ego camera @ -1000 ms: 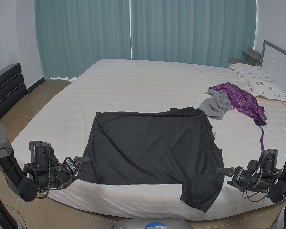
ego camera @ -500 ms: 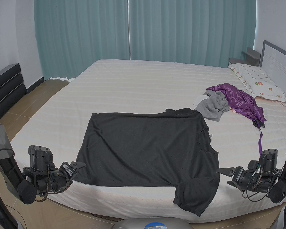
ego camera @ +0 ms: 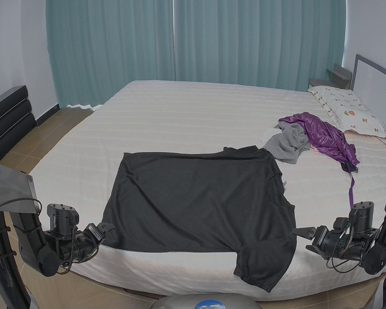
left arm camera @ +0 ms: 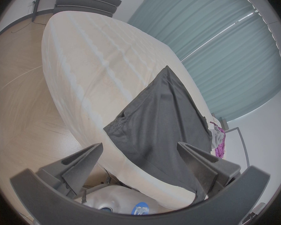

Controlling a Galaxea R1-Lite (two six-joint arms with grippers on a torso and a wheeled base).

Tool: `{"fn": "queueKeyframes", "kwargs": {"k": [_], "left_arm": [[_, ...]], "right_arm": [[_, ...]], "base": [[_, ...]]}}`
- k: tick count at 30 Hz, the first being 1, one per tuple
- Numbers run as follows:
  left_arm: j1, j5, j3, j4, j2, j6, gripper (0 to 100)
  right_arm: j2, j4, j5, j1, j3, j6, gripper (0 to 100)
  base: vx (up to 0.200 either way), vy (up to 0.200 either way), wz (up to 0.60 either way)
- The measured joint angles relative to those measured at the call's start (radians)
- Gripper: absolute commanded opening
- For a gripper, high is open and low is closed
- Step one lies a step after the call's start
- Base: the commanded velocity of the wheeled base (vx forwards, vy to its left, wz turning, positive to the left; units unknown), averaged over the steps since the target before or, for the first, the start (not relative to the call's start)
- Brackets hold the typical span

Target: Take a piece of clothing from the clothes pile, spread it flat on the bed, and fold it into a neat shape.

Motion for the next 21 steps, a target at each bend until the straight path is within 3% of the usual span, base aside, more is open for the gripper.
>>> {"fn": "queueKeyframes", "kwargs": {"k": [15,16,21], "left_arm": [[0.050,0.009,-0.064,-0.038,0.096,0.004,100],[0.053,0.010,-0.066,-0.037,0.099,0.010,0],[0.066,0.017,-0.057,-0.037,0.108,0.053,0]], "right_arm": [[0.007,-0.001,0.000,0.006,0.000,0.000,100],[0.007,-0.002,0.000,0.007,0.000,0.000,100],[0.007,-0.001,-0.001,0.011,0.000,0.000,100]], "base": [[0.000,0.000,0.00],[0.000,0.000,0.00],[0.000,0.000,0.00]]}}
